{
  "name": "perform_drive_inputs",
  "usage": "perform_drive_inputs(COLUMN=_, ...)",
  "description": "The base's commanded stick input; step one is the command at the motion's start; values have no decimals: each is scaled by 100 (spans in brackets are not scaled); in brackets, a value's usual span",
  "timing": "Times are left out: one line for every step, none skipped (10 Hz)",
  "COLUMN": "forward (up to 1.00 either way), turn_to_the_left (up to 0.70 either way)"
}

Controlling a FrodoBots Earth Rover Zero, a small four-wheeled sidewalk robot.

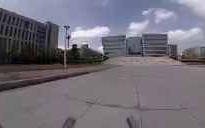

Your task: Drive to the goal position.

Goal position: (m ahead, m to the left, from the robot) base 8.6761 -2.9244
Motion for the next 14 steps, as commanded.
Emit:
perform_drive_inputs(forward=70, turn_to_the_left=-22)
perform_drive_inputs(forward=70, turn_to_the_left=-22)
perform_drive_inputs(forward=70, turn_to_the_left=-22)
perform_drive_inputs(forward=70, turn_to_the_left=-22)
perform_drive_inputs(forward=70, turn_to_the_left=-22)
perform_drive_inputs(forward=70, turn_to_the_left=-22)
perform_drive_inputs(forward=70, turn_to_the_left=-22)
perform_drive_inputs(forward=70, turn_to_the_left=-22)
perform_drive_inputs(forward=70, turn_to_the_left=-22)
perform_drive_inputs(forward=70, turn_to_the_left=-22)
perform_drive_inputs(forward=70, turn_to_the_left=-21)
perform_drive_inputs(forward=70, turn_to_the_left=-15)
perform_drive_inputs(forward=70, turn_to_the_left=-10)
perform_drive_inputs(forward=70, turn_to_the_left=-4)
